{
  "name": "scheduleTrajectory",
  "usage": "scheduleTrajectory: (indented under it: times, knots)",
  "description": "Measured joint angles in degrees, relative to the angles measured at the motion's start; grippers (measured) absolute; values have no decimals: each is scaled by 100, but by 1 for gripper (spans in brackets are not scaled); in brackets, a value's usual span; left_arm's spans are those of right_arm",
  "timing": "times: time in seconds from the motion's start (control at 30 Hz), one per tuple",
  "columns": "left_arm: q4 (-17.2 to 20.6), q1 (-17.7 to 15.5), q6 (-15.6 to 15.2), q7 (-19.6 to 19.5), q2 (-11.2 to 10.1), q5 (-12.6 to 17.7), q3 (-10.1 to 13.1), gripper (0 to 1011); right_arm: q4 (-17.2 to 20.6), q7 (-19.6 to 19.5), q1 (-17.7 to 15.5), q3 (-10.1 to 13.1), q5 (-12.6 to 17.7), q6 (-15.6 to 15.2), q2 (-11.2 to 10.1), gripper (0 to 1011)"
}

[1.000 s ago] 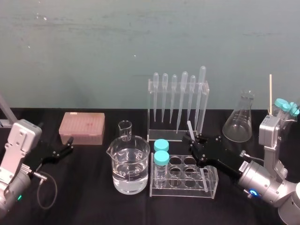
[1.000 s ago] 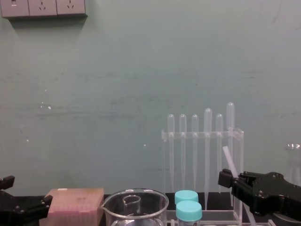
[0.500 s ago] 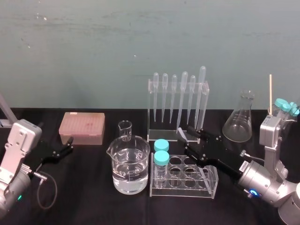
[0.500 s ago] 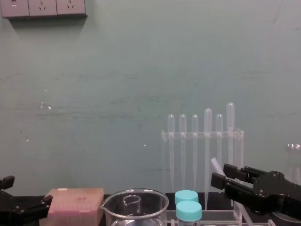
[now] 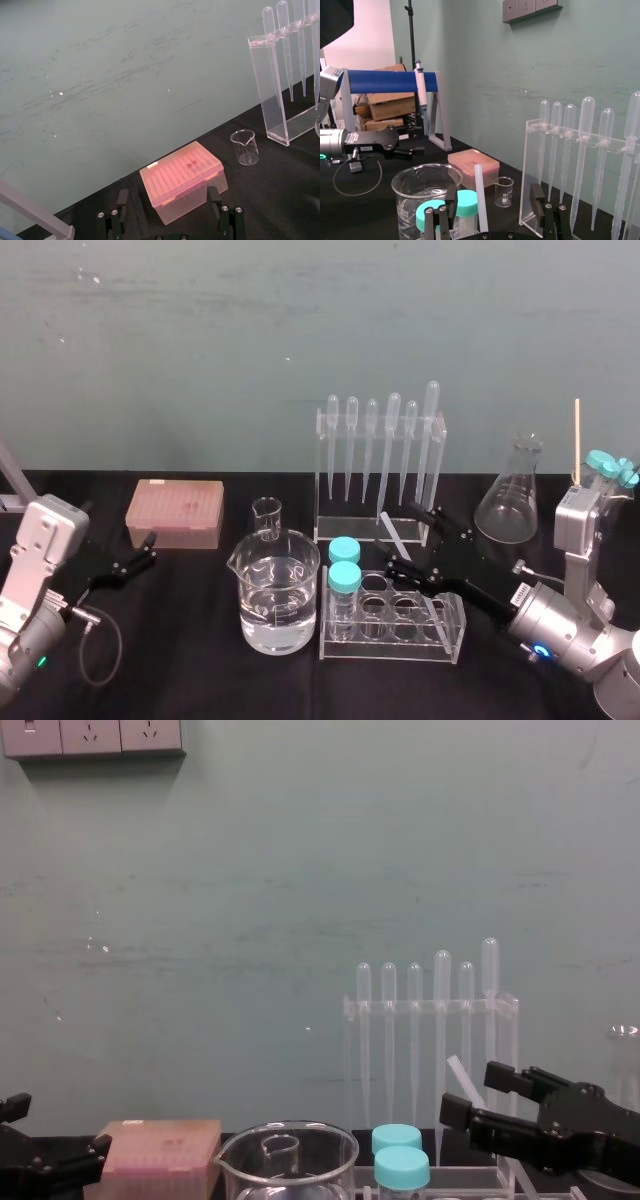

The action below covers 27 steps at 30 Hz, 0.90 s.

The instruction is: Pick up the stirring rod with one hand, then place it down.

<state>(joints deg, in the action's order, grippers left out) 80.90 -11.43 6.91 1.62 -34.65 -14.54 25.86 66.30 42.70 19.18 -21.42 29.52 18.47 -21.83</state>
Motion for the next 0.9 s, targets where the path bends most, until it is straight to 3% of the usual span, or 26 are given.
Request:
scheduleTrajectory:
  times: [0.1, 0.23, 0.33, 0.37, 0.47, 0.53, 0.63, 0.7, 0.9]
  knots:
    - [0, 0, 0, 0, 0, 0, 0, 1000, 3, -5, 0, -1, -3, 4, -1, 998]
    - [0, 0, 0, 0, 0, 0, 0, 1000, 149, -99, 0, 37, -77, 273, 14, 1000]
    - [0, 0, 0, 0, 0, 0, 0, 1000, 389, -201, -21, 190, -99, 751, 61, 1000]
    - [0, 0, 0, 0, 0, 0, 0, 1000, 389, -201, -21, 190, -99, 751, 61, 1000]
    - [0, 0, 0, 0, 0, 0, 0, 1000, 638, -433, -99, 388, -227, 1135, 97, 1000]
    - [0, 0, 0, 0, 0, 0, 0, 1000, 830, -726, -201, 566, -389, 1240, 95, 1000]
    - [0, 0, 0, 0, 0, 0, 0, 1000, 1067, -1226, -453, 863, -573, 1053, 37, 1000]
    - [0, 0, 0, 0, 0, 0, 0, 1000, 1101, -1314, -512, 921, -591, 972, 20, 1000]
    - [0, 0, 0, 0, 0, 0, 0, 1000, 1316, -1865, -1088, 1228, -788, 197, -171, 1000]
